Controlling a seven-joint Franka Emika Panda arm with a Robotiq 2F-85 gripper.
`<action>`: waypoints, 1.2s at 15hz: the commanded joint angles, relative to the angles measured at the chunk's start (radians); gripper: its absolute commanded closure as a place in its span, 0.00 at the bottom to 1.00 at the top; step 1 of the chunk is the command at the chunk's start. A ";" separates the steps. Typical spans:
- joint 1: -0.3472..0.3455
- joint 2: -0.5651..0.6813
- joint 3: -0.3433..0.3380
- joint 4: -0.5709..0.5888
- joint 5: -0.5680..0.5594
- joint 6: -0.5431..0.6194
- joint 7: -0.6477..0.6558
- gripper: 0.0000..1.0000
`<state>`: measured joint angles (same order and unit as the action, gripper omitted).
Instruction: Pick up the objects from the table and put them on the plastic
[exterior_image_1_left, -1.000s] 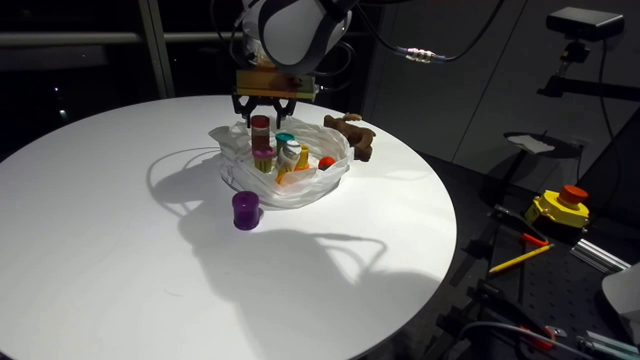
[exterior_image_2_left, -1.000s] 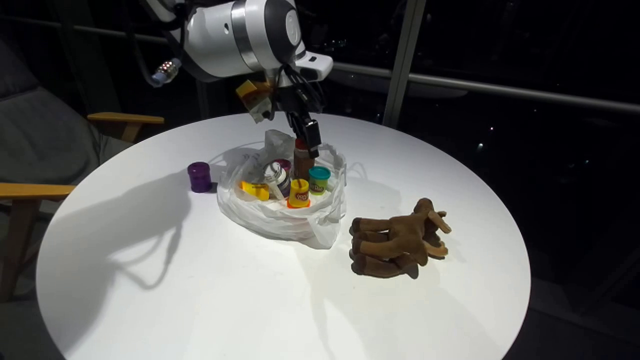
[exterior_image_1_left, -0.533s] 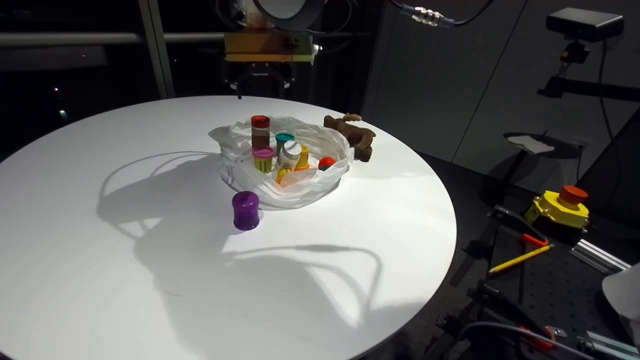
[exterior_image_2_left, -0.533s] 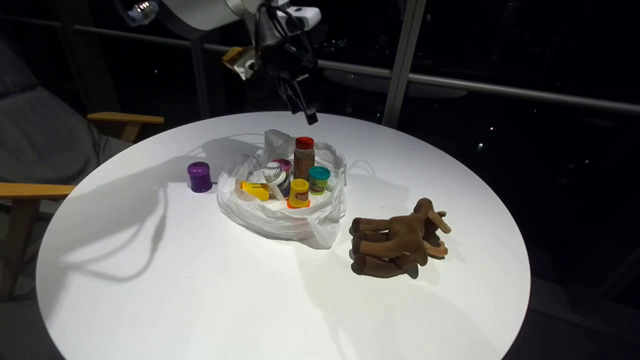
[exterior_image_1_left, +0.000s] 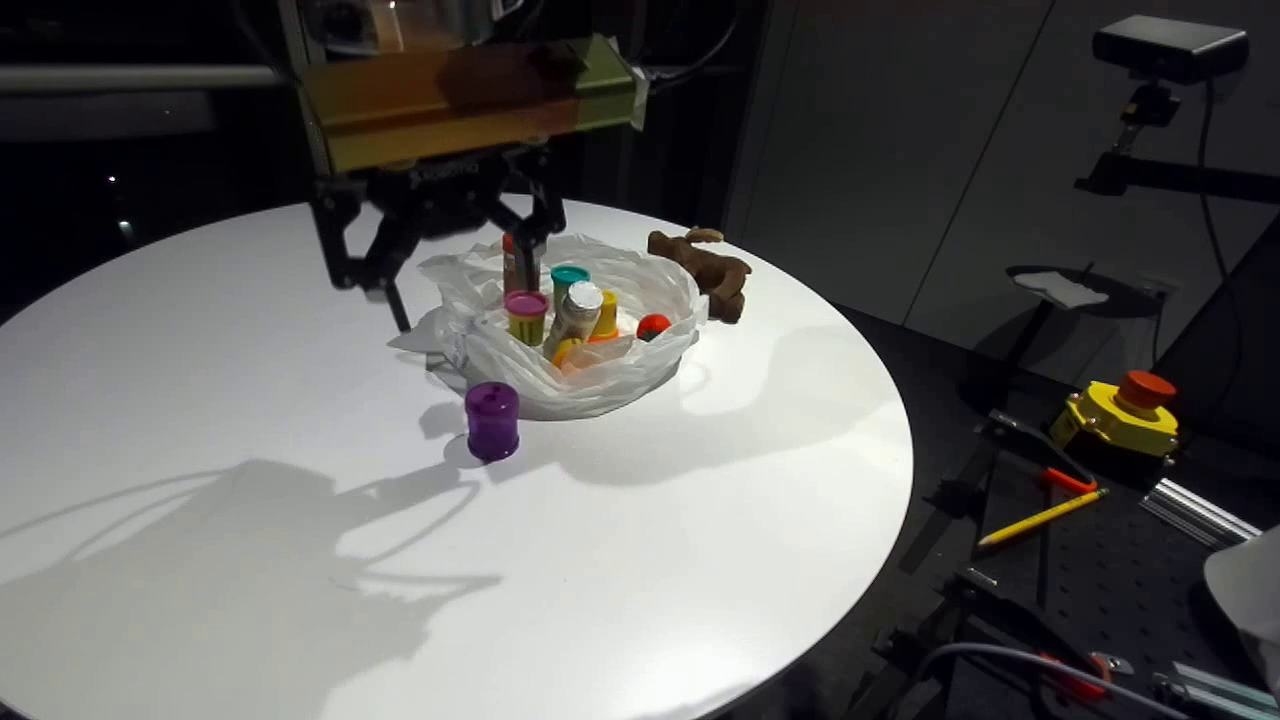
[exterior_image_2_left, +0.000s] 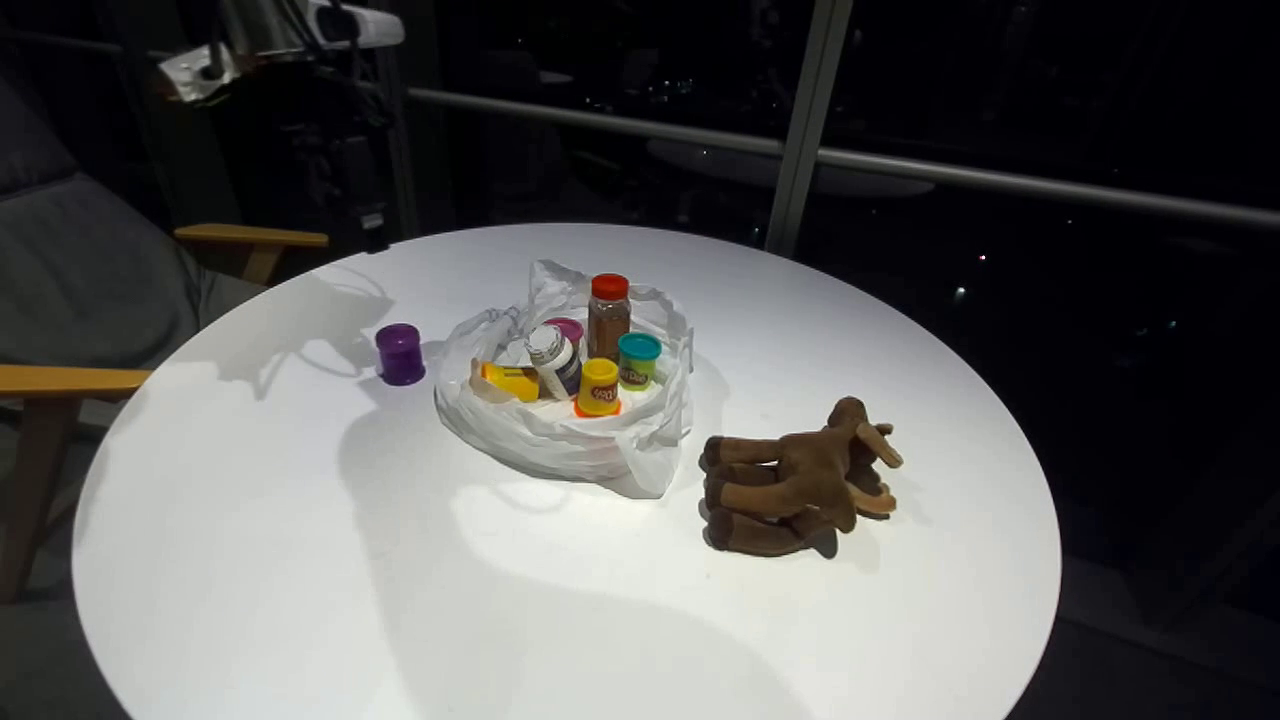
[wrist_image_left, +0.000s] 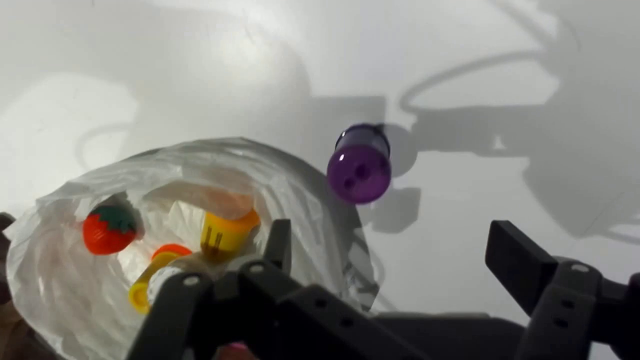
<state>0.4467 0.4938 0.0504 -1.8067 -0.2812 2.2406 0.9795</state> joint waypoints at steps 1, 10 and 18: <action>0.034 0.021 0.028 -0.074 -0.042 0.062 0.017 0.00; 0.119 0.090 -0.120 -0.206 -0.224 0.387 0.182 0.00; 0.098 0.128 -0.166 -0.190 -0.213 0.451 0.197 0.00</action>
<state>0.5457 0.6059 -0.0977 -2.0097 -0.4949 2.6516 1.1571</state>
